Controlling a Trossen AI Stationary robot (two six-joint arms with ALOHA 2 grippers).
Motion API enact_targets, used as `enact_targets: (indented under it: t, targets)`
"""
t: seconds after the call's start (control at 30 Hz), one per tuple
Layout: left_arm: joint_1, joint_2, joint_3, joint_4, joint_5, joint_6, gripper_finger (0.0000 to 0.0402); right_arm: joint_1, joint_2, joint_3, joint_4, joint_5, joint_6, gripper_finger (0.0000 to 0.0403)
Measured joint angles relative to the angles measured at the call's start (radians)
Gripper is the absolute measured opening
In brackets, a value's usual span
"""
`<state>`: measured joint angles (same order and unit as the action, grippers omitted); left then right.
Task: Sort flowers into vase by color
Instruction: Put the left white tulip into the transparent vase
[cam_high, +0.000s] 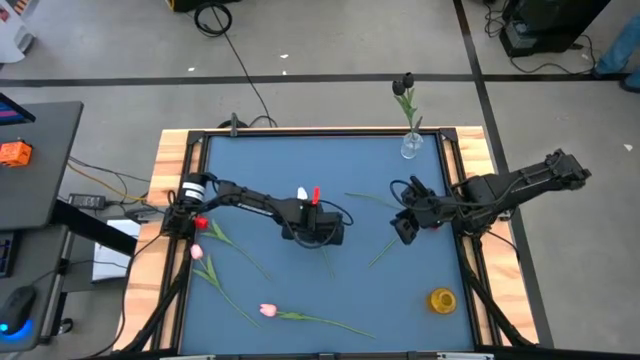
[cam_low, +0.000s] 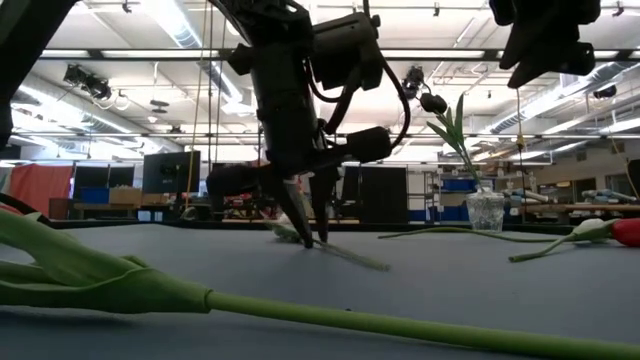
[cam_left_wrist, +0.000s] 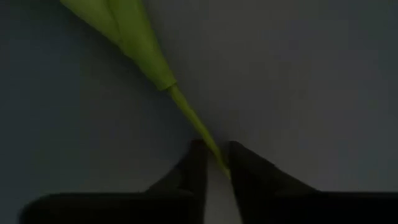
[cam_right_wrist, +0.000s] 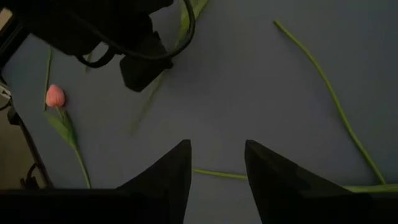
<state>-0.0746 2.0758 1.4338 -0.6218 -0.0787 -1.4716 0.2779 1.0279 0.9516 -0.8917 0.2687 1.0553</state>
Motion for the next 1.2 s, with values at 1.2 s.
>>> enact_targets:
  t: [1.2]
  targets:
    - [0.008,-0.325,-0.002,0.951,-0.089,0.969,0.0004,0.011,-0.139,0.0,0.727,0.312,-0.477,0.0154]
